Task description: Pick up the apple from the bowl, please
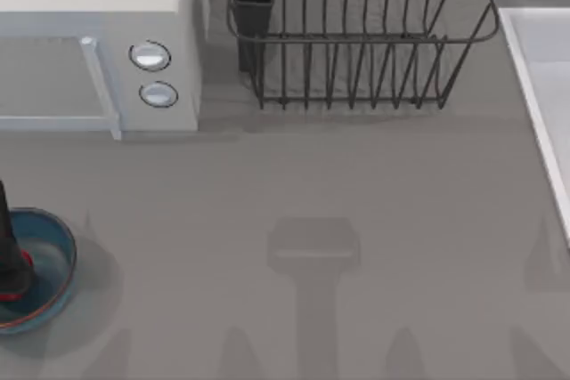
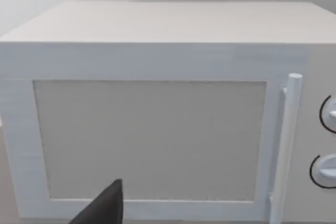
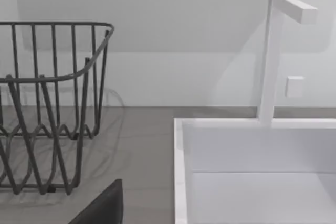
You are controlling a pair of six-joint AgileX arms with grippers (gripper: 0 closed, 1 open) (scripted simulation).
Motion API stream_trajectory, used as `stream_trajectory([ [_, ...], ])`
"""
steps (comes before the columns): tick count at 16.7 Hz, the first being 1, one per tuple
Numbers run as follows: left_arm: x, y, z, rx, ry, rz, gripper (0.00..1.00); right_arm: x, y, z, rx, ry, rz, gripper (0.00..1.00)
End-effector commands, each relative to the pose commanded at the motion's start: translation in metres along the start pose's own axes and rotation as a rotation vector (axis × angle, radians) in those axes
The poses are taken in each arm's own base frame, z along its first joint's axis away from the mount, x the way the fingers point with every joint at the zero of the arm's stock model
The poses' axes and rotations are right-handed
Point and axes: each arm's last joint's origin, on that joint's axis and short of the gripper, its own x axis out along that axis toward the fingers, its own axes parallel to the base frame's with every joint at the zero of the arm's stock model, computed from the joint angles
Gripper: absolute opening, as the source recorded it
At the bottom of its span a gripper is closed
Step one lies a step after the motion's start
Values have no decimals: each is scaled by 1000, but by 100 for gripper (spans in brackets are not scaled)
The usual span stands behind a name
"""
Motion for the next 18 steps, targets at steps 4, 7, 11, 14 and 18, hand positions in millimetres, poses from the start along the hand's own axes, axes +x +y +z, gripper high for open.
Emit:
stream_trajectory([
  [4, 0, 0, 0, 0, 0, 0, 100, 0, 0, 0, 0, 0, 0, 100],
  [7, 0, 0, 0, 0, 0, 0, 100, 0, 0, 0, 0, 0, 0, 100],
  [11, 0, 0, 0, 0, 0, 0, 100, 0, 0, 0, 0, 0, 0, 100],
  [14, 0, 0, 0, 0, 0, 0, 100, 0, 0, 0, 0, 0, 0, 100],
  [18, 0, 0, 5, 2, 35, 2, 100, 0, 0, 0, 0, 0, 0, 100],
])
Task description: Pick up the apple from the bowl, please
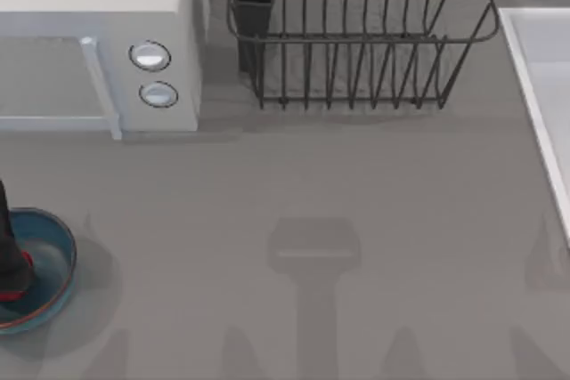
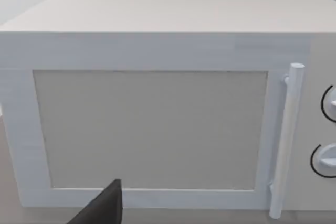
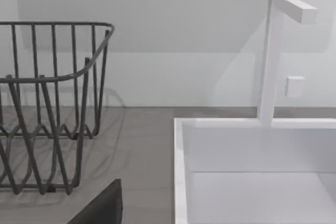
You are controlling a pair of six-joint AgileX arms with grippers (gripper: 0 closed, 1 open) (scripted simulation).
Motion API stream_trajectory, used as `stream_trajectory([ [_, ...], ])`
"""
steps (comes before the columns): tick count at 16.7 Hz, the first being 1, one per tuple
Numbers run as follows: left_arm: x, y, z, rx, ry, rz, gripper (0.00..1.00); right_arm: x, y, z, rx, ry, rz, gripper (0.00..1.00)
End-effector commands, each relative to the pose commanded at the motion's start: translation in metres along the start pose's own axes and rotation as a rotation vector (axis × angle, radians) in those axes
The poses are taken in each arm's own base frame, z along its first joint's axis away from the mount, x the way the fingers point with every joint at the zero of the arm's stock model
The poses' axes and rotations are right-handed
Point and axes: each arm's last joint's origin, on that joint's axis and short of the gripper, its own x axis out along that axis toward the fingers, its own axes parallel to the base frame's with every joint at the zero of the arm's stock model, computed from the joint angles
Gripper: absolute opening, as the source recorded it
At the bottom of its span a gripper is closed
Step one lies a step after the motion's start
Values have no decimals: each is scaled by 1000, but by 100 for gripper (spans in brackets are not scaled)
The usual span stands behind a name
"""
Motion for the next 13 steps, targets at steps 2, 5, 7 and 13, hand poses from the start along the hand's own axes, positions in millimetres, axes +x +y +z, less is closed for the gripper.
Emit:
stream_trajectory([
  [2, 1, 0, 9, 5, 78, 3, 100, 0, 0, 0, 0, 0, 0, 100],
  [5, 9, 2, 26, 13, 273, 9, 100, 0, 0, 0, 0, 0, 0, 100],
  [7, 21, 3, 38, 19, 444, 11, 100, 0, 0, 0, 0, 0, 0, 100],
  [13, 81, 9, 56, 26, 1022, 6, 100, 0, 0, 0, 0, 0, 0, 100],
])
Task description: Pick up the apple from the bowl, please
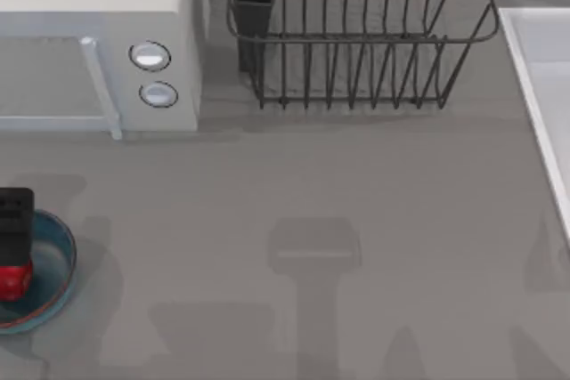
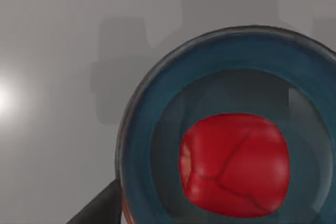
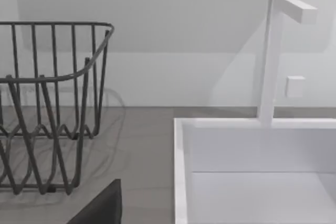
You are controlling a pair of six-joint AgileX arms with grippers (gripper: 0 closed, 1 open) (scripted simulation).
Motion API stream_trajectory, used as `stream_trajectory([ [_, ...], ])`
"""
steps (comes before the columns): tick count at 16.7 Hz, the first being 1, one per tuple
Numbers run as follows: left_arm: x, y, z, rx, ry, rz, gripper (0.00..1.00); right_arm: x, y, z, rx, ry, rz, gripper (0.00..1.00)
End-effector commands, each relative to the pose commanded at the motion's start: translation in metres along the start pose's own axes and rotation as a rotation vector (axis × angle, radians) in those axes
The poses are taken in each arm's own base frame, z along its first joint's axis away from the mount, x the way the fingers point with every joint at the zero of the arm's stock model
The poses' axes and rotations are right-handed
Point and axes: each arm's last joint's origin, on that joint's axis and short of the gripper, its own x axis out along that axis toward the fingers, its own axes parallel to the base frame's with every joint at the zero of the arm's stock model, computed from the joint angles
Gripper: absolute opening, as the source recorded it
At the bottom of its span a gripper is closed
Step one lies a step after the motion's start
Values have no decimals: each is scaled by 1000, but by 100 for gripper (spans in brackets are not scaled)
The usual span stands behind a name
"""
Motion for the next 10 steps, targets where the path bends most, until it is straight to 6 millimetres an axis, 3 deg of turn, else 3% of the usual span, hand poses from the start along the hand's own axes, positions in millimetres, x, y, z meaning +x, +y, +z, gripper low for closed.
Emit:
stream_trajectory([
  [5, 35, 6, 38, 5, 381, -20, 100, 0, 0, 0, 0, 0, 0, 100],
  [10, 50, 9, 50, 6, 513, -30, 100, 0, 0, 0, 0, 0, 0, 100],
])
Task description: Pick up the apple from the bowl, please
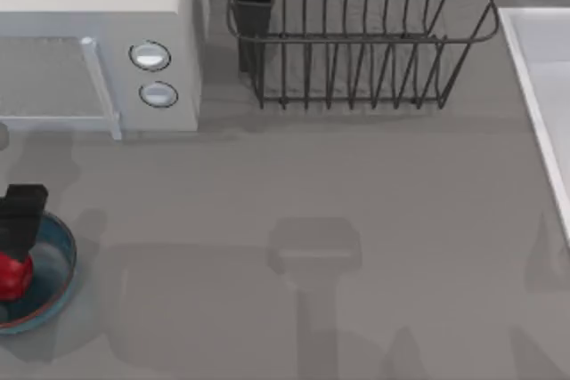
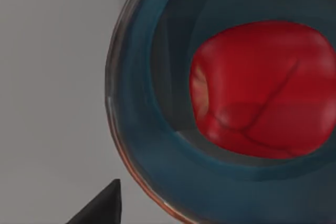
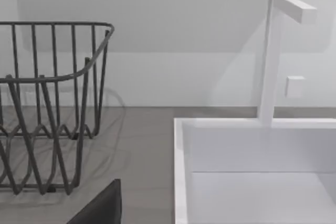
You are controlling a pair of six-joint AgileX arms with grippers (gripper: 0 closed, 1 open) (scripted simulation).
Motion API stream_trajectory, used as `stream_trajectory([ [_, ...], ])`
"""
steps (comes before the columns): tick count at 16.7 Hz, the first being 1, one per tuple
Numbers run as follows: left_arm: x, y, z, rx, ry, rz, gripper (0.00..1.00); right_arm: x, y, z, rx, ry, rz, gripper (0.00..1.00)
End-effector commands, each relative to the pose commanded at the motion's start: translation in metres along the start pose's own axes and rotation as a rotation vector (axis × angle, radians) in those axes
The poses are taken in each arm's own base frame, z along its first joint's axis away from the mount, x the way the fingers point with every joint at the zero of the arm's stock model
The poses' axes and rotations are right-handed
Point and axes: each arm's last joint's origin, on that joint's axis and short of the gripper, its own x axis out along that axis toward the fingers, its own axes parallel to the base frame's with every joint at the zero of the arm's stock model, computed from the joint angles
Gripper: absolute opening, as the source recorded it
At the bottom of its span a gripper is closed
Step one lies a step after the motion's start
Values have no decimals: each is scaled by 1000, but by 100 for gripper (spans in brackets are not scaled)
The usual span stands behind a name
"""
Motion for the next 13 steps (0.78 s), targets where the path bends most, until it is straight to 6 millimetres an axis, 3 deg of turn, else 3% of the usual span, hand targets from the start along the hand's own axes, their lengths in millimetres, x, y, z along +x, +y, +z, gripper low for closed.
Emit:
stream_trajectory([
  [6, 5, -1, 0, 4, 1, 0, 100, 0, 0, 0, 0, 0, 0, 100],
  [13, 75, 0, 6, 1, -21, 2, 100, 0, 0, 0, 0, 0, 0, 100],
])
